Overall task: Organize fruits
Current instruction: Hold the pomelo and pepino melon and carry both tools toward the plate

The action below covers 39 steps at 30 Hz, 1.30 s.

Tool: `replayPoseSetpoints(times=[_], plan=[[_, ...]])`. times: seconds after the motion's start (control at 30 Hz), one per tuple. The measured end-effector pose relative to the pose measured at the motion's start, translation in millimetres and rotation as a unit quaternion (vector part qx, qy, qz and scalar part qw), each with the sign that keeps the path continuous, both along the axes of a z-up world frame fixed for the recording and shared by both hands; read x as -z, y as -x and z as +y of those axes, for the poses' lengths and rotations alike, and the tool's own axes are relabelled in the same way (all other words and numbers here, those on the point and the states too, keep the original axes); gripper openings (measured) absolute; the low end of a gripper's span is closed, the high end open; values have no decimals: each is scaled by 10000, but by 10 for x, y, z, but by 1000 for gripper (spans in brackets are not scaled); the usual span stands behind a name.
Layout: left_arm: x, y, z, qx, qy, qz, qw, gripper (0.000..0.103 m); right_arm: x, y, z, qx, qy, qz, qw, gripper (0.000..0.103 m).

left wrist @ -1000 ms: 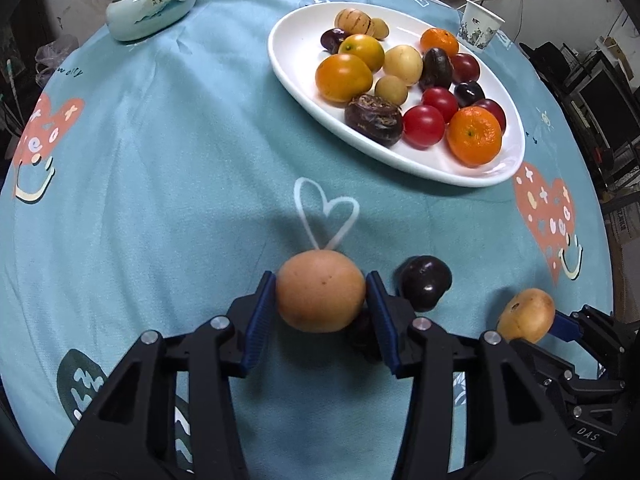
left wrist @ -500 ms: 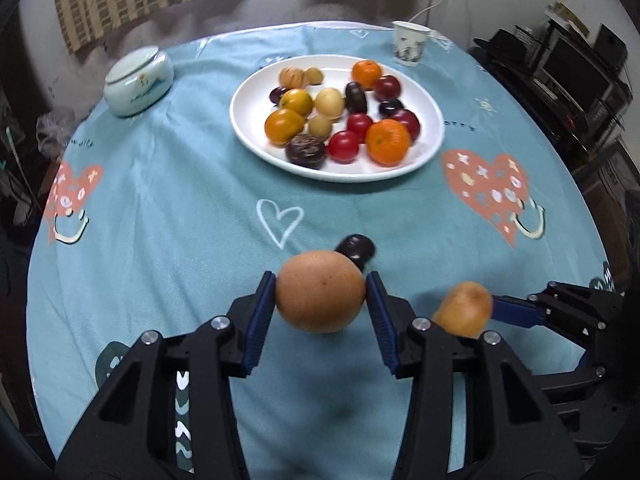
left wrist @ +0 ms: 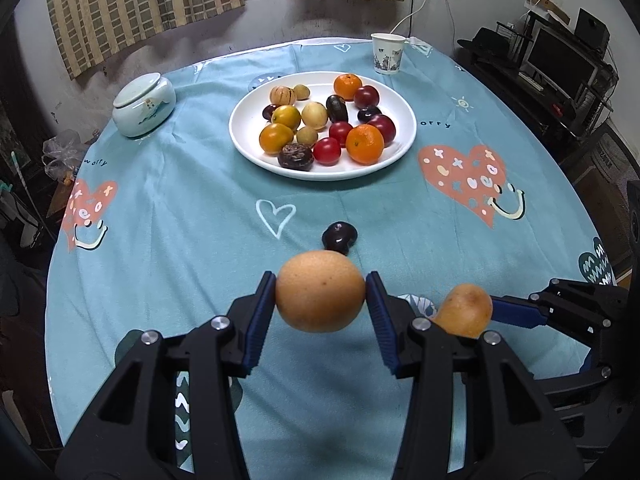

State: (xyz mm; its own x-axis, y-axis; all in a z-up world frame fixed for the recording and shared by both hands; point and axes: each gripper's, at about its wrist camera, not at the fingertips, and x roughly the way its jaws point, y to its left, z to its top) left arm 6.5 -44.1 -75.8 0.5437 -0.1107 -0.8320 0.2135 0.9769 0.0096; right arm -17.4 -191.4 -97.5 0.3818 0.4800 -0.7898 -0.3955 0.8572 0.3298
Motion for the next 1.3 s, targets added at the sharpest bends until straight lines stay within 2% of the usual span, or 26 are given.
replayPoseSetpoints(times=[0.73, 0.93, 1.3], plan=[[-9, -27, 17, 35, -18, 8, 10000, 47, 42, -4, 36, -60, -22, 86, 9999, 44], [-35, 16, 128, -3, -56, -57, 10000, 47, 58, -13, 151, -87, -43, 116, 9999, 44], [-130, 83, 229, 44, 121, -211, 9997, 47, -102, 104, 196, 40, 92, -53, 9999, 44]])
